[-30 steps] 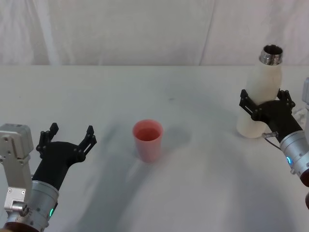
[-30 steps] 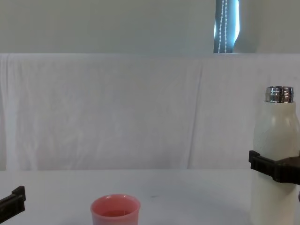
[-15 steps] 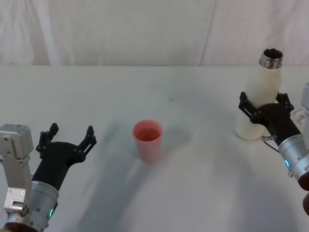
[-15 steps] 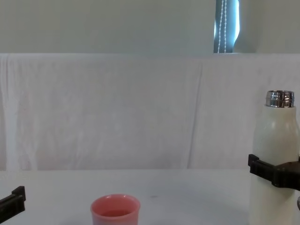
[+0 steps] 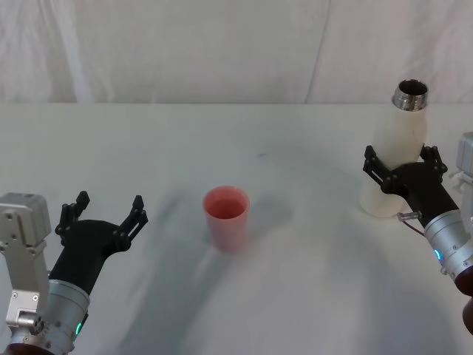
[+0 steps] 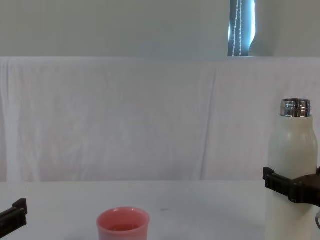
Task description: Grasp the thermos with one hand and pour water into the cup lid.
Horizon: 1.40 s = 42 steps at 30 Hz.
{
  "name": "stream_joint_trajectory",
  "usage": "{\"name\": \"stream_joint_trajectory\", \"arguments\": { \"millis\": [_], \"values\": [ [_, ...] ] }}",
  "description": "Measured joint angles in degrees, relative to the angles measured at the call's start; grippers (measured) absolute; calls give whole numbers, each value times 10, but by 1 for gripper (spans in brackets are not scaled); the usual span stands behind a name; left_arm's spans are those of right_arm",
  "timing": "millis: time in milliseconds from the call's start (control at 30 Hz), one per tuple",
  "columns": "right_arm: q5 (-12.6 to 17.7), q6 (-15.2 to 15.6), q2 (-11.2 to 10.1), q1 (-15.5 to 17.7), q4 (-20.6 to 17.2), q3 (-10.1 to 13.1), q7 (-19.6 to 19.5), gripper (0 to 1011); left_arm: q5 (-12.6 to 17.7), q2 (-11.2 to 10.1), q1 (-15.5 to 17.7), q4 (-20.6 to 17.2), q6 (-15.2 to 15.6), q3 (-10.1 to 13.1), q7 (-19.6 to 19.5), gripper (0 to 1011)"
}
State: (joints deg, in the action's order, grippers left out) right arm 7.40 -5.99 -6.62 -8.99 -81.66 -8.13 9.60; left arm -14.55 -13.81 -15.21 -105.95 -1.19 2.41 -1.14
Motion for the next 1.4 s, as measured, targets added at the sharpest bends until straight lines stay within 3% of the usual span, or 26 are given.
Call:
{"name": "stream_joint_trajectory", "arguments": {
  "millis": [1400],
  "values": [
    [3, 1, 0, 2, -2, 1, 1, 1003, 0, 0, 0, 0, 0, 0, 0, 1001]
  ]
}}
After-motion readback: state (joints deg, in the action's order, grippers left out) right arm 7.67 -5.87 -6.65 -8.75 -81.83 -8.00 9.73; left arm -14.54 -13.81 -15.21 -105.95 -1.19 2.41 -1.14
